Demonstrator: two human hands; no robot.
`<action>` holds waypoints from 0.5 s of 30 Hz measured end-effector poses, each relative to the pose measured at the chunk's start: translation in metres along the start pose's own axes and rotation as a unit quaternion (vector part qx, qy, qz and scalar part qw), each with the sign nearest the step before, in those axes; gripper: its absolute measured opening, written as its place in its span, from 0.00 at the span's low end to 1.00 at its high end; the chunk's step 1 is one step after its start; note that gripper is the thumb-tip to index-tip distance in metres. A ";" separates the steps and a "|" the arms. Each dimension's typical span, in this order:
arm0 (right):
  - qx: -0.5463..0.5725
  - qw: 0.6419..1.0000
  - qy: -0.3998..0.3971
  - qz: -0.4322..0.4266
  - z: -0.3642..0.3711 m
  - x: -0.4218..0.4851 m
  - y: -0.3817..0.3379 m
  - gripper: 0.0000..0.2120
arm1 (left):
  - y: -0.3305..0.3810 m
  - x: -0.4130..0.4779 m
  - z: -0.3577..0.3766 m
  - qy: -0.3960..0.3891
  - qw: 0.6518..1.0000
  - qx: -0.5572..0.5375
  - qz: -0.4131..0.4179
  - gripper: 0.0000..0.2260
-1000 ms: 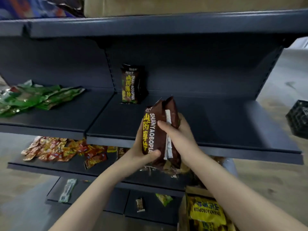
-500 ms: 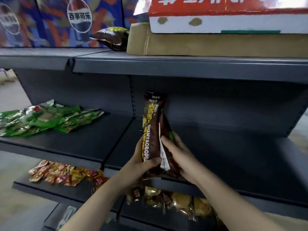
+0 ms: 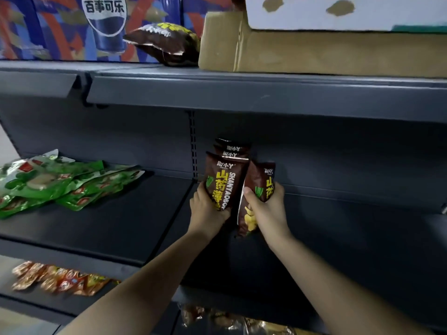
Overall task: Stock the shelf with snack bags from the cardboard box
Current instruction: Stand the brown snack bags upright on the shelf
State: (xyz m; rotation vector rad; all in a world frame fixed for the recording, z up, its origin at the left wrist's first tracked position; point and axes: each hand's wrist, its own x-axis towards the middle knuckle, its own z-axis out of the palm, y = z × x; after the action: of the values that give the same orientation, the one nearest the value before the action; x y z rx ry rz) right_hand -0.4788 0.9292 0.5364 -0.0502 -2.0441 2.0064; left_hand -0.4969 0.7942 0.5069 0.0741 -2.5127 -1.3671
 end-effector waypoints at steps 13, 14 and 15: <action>-0.054 0.995 0.052 -0.064 0.026 0.021 0.040 0.32 | -0.012 0.020 0.016 -0.055 0.991 0.124 0.001 0.46; -0.054 0.995 0.058 -0.062 0.026 0.020 0.042 0.31 | -0.013 0.019 0.012 -0.058 0.983 0.173 0.012 0.46; -0.055 0.995 0.063 -0.060 0.027 0.018 0.044 0.29 | -0.014 0.018 0.007 -0.045 0.975 0.214 0.038 0.44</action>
State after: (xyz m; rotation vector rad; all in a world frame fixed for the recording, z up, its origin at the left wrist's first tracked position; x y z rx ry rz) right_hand -0.5098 0.9085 0.4963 -0.0725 -2.0257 1.7742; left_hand -0.5173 0.7886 0.4959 0.0009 -2.8114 -0.7972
